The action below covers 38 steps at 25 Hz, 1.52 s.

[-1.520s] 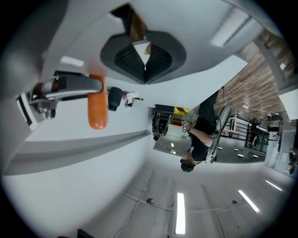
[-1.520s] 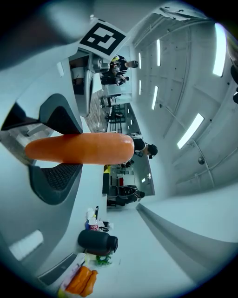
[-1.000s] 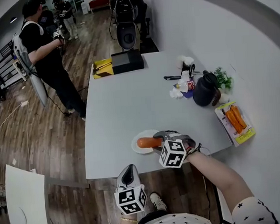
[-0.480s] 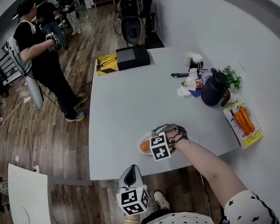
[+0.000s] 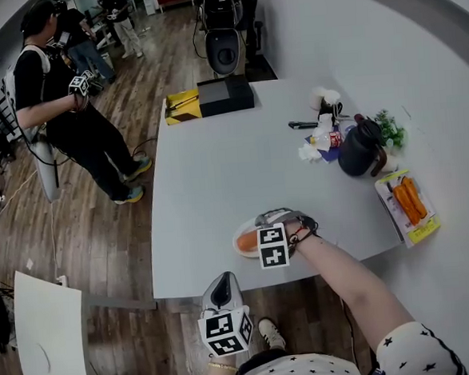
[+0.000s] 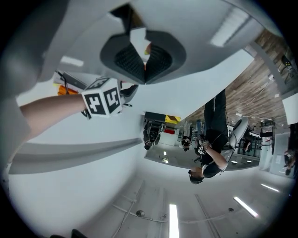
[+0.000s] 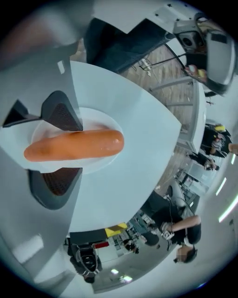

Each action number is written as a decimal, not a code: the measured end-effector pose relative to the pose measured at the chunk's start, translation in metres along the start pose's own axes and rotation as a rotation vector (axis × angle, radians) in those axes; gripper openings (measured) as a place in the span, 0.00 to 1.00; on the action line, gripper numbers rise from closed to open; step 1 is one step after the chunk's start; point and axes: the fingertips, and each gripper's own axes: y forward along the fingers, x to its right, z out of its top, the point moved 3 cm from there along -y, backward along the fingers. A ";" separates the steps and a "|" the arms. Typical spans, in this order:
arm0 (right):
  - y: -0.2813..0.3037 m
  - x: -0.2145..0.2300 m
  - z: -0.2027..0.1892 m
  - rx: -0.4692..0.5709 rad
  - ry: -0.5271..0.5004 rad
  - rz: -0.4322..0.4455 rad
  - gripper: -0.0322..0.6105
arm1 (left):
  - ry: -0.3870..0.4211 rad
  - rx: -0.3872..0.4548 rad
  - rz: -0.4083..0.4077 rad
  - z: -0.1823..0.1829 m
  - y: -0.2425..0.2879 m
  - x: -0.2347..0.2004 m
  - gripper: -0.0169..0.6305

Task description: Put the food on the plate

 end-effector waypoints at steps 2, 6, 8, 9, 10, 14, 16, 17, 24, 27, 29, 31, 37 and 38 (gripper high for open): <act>-0.019 0.007 0.008 0.102 0.118 -0.067 0.45 | 0.009 -0.002 -0.005 0.000 -0.001 0.003 0.04; -0.073 0.012 0.017 0.399 0.582 -0.181 0.34 | 0.023 0.005 -0.014 0.003 -0.005 0.010 0.04; -0.098 0.001 0.012 0.534 0.879 -0.188 0.22 | 0.028 0.018 -0.021 0.006 -0.010 0.015 0.04; -0.110 -0.007 0.009 0.585 0.999 -0.193 0.18 | 0.031 0.023 -0.025 0.006 -0.012 0.018 0.04; -0.121 -0.017 0.006 0.621 1.089 -0.204 0.13 | 0.034 0.028 -0.028 0.007 -0.016 0.021 0.04; -0.154 -0.066 0.006 0.703 1.254 -0.260 0.05 | 0.051 0.040 -0.045 0.005 -0.032 0.036 0.04; -0.167 -0.089 0.009 0.741 1.309 -0.278 0.05 | 0.065 0.042 -0.051 0.003 -0.040 0.044 0.04; -0.173 -0.100 0.009 0.755 1.337 -0.288 0.05 | 0.071 0.042 -0.056 0.001 -0.043 0.048 0.04; -0.200 -0.142 0.003 0.749 1.398 -0.362 0.05 | 0.092 0.043 -0.080 -0.009 -0.068 0.068 0.04; -0.208 -0.147 0.003 0.749 1.391 -0.373 0.05 | 0.098 0.044 -0.082 -0.011 -0.075 0.072 0.04; -0.210 -0.151 0.005 0.748 1.381 -0.373 0.05 | 0.096 0.046 -0.084 -0.011 -0.079 0.074 0.04; -0.211 -0.154 0.006 0.745 1.373 -0.376 0.05 | 0.093 0.047 -0.086 -0.011 -0.081 0.075 0.04; -0.217 -0.161 0.007 0.740 1.362 -0.391 0.05 | 0.100 0.054 -0.085 -0.009 -0.089 0.076 0.04; -0.218 -0.161 0.007 0.742 1.363 -0.390 0.05 | 0.103 0.054 -0.086 -0.009 -0.090 0.077 0.04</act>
